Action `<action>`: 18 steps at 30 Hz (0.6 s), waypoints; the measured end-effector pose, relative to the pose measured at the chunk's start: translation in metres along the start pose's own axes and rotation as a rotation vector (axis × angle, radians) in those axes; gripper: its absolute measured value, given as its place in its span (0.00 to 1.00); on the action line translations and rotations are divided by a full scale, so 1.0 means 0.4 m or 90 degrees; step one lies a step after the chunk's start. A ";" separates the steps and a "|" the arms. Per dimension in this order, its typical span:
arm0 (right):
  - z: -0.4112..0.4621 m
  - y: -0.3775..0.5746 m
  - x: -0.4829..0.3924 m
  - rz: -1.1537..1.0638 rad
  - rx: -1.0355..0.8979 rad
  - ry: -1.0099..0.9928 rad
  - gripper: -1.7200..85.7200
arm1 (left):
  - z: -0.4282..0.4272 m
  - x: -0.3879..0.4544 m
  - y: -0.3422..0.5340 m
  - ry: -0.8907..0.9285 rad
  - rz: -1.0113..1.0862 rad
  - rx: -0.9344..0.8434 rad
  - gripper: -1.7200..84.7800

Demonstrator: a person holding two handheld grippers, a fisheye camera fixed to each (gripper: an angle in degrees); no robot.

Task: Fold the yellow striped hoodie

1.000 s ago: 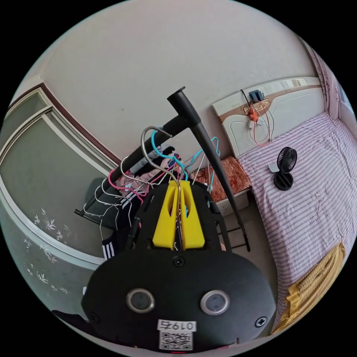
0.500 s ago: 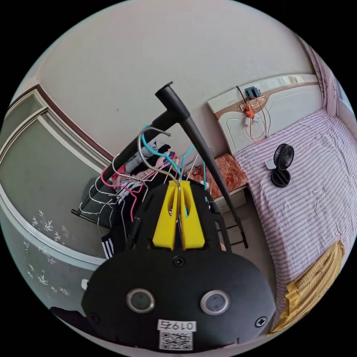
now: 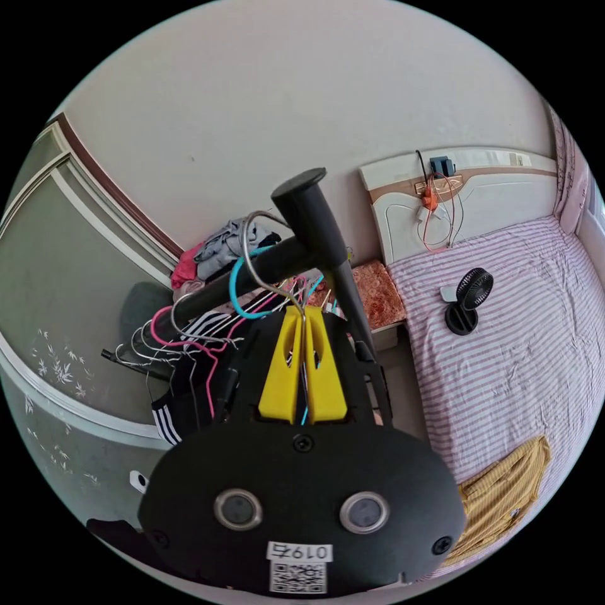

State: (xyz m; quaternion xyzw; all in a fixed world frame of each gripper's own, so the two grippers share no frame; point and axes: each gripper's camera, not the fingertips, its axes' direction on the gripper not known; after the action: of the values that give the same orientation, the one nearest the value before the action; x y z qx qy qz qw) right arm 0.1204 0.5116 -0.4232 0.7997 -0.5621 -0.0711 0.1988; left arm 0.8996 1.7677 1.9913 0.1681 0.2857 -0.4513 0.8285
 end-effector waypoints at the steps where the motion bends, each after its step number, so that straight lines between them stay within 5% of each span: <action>1: -0.001 -0.008 -0.003 0.004 -0.001 0.002 0.01 | -0.014 0.000 -0.010 -0.001 0.001 -0.001 0.03; 10: -0.086 -0.067 -0.099 0.000 -0.015 -0.013 0.01 | -0.109 0.028 -0.133 0.028 0.045 -0.030 0.03; 18: -0.425 0.025 -0.280 -0.082 0.095 0.012 0.01 | -0.198 0.132 -0.301 0.077 0.155 -0.043 0.03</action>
State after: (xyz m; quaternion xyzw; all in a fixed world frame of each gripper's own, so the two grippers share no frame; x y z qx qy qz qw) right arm 0.1288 0.6530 -0.2765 0.8475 -0.5111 -0.0344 0.1390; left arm 0.7953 1.7111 1.8941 0.2005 0.3279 -0.3262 0.8636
